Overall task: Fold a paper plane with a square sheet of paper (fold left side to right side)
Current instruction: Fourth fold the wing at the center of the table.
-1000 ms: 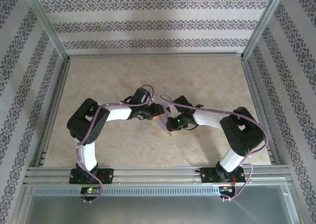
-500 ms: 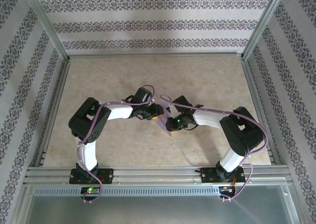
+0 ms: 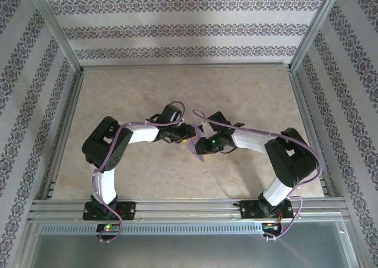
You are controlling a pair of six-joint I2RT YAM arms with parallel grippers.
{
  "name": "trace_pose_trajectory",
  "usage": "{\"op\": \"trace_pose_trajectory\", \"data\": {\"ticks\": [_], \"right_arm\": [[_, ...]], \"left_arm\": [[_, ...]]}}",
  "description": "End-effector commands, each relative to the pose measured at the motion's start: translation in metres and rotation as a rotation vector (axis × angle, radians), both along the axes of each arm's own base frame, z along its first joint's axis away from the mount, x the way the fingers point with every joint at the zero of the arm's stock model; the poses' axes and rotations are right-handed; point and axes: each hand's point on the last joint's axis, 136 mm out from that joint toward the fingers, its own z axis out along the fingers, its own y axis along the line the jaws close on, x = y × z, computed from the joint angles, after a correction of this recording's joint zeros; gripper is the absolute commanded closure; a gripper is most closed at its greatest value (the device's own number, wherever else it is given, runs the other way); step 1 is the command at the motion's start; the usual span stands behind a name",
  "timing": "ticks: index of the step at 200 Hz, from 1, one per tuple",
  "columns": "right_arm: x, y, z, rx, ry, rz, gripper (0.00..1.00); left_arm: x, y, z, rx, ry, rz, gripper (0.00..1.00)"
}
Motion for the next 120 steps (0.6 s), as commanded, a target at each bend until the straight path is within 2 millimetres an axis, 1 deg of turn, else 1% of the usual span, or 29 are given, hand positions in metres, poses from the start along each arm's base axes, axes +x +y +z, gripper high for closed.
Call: {"op": "trace_pose_trajectory", "data": {"ticks": [1, 22, 44, 59, 80, 120], "right_arm": [[0.011, 0.002, 0.026, 0.069, -0.031, -0.018, 0.68], [0.015, -0.003, 0.034, 0.108, -0.028, -0.036, 0.62], [0.023, -0.009, 0.037, 0.156, -0.011, -0.075, 0.61], [0.029, -0.008, 0.038, 0.211, 0.013, -0.102, 0.61], [0.035, -0.003, 0.035, 0.264, 0.052, -0.123, 0.62], [0.042, 0.001, 0.019, 0.253, 0.092, -0.142, 0.64]], "left_arm": [[-0.008, 0.003, -0.017, 0.06, 0.031, -0.014, 0.63], [-0.008, 0.003, -0.017, 0.058, 0.032, -0.014, 0.63], [-0.008, 0.002, -0.016, 0.057, 0.029, -0.015, 0.63], [-0.008, 0.003, -0.016, 0.056, 0.029, -0.014, 0.63], [-0.008, 0.003, -0.016, 0.057, 0.028, -0.014, 0.63], [-0.007, 0.002, -0.015, 0.055, 0.026, -0.013, 0.63]]}}
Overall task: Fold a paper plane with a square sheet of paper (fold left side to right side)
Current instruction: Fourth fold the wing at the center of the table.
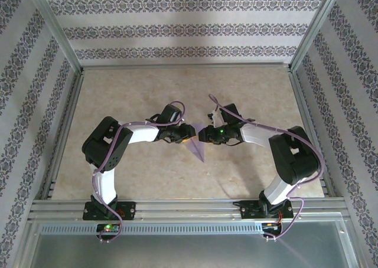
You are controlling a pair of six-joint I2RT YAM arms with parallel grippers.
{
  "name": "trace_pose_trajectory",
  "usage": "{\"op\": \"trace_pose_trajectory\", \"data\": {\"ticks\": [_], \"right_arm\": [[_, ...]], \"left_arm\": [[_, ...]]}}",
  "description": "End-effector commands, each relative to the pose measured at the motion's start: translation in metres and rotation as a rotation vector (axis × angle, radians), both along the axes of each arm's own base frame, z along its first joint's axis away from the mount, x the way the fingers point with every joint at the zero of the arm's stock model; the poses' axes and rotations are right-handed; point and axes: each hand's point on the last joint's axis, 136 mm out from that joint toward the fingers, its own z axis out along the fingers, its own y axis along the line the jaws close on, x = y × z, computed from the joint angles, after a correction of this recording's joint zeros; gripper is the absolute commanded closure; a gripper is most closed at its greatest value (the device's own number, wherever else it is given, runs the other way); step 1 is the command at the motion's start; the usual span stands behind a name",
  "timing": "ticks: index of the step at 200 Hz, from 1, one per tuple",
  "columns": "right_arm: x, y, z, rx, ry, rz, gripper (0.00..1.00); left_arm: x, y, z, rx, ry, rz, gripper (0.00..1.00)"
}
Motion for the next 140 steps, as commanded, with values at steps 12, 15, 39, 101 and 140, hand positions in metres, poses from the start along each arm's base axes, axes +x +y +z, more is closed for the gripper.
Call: {"op": "trace_pose_trajectory", "data": {"ticks": [12, 15, 39, 101, 140], "right_arm": [[0.006, 0.008, -0.003, 0.038, 0.026, -0.002, 0.64], [0.006, 0.008, -0.004, 0.038, 0.027, -0.003, 0.64], [0.005, 0.01, -0.008, 0.04, 0.038, 0.001, 0.67], [0.004, 0.01, -0.012, 0.04, 0.048, 0.004, 0.77], [0.003, 0.012, -0.012, 0.048, 0.053, 0.01, 0.85]], "left_arm": [[-0.007, 0.002, -0.014, 0.053, 0.027, -0.013, 0.63], [-0.007, 0.002, -0.015, 0.053, 0.027, -0.012, 0.63], [-0.007, 0.002, -0.014, 0.053, 0.027, -0.014, 0.63], [-0.007, 0.002, -0.014, 0.054, 0.026, -0.015, 0.63], [-0.008, 0.003, -0.015, 0.058, 0.029, -0.014, 0.63]]}}
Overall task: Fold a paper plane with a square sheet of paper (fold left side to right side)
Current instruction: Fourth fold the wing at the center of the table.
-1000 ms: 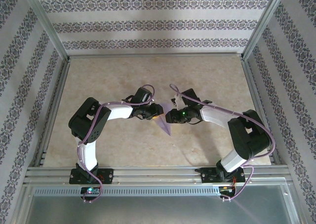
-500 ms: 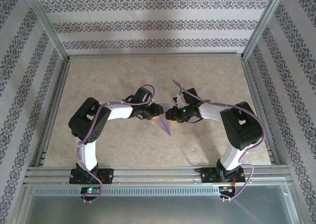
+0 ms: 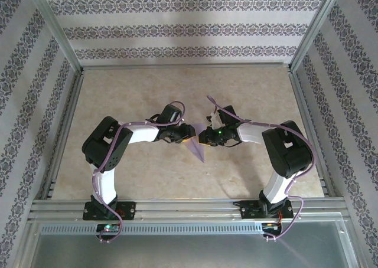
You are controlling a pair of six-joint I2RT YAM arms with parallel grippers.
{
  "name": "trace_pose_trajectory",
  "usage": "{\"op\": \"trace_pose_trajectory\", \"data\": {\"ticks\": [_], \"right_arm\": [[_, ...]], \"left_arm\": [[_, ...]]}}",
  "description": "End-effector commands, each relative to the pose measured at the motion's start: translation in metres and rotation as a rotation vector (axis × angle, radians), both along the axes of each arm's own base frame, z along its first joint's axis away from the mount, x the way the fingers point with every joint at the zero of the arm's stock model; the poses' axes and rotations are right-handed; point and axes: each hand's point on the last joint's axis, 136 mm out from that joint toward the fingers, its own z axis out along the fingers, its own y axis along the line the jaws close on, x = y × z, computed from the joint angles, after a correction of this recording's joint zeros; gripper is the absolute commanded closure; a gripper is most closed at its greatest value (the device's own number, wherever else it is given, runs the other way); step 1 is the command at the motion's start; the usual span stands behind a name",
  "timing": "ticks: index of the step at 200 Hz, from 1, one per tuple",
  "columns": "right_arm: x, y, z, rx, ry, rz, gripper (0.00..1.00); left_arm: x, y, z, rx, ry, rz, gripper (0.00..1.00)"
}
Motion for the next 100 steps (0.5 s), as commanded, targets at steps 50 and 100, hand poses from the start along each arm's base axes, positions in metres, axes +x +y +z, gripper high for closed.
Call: {"op": "trace_pose_trajectory", "data": {"ticks": [50, 100], "right_arm": [[0.003, 0.005, 0.003, 0.022, -0.008, 0.012, 1.0], [0.006, -0.005, -0.001, -0.029, -0.024, -0.019, 1.0]], "left_arm": [[-0.008, 0.002, -0.014, 0.055, 0.025, -0.017, 0.63], [-0.007, 0.002, -0.011, 0.052, 0.02, -0.016, 0.62]]}}
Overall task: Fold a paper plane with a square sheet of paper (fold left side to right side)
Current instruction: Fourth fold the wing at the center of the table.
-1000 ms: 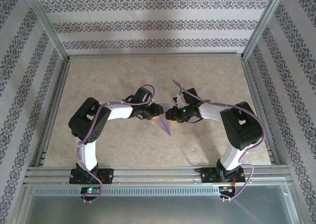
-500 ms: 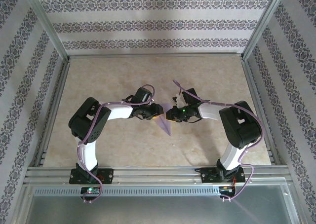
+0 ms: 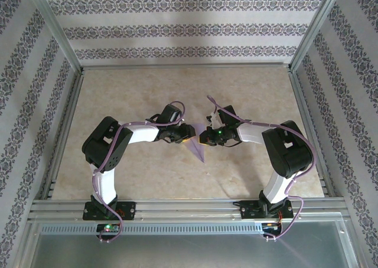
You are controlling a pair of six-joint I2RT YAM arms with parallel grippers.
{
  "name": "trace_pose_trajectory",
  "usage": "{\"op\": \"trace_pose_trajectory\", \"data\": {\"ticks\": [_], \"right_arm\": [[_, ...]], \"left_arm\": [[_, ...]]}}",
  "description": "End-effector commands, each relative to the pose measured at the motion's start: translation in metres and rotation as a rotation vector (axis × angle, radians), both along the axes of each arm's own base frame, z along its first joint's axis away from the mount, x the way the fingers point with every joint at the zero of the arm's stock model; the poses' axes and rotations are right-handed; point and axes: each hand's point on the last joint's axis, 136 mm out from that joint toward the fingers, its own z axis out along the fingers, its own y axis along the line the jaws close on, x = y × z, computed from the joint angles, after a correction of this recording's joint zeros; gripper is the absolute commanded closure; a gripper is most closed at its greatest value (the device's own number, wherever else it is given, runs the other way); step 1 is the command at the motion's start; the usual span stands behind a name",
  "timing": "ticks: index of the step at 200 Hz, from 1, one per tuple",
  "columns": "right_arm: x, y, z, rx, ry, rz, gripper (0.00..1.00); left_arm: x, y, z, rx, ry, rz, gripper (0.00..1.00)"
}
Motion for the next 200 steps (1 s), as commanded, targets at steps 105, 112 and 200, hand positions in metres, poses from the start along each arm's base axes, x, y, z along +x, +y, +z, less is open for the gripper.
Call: {"op": "trace_pose_trajectory", "data": {"ticks": [105, 112, 200], "right_arm": [[0.006, -0.008, 0.003, -0.016, -0.039, -0.026, 1.0], [0.006, -0.006, 0.005, -0.001, -0.041, -0.022, 1.0], [-0.002, -0.002, 0.015, 0.039, -0.036, -0.004, 0.75]], "left_arm": [[-0.008, 0.002, -0.014, 0.051, 0.023, -0.021, 0.62], [-0.008, 0.001, -0.014, 0.05, 0.024, -0.02, 0.62], [-0.009, 0.001, -0.017, 0.053, 0.029, -0.022, 0.68]]}}
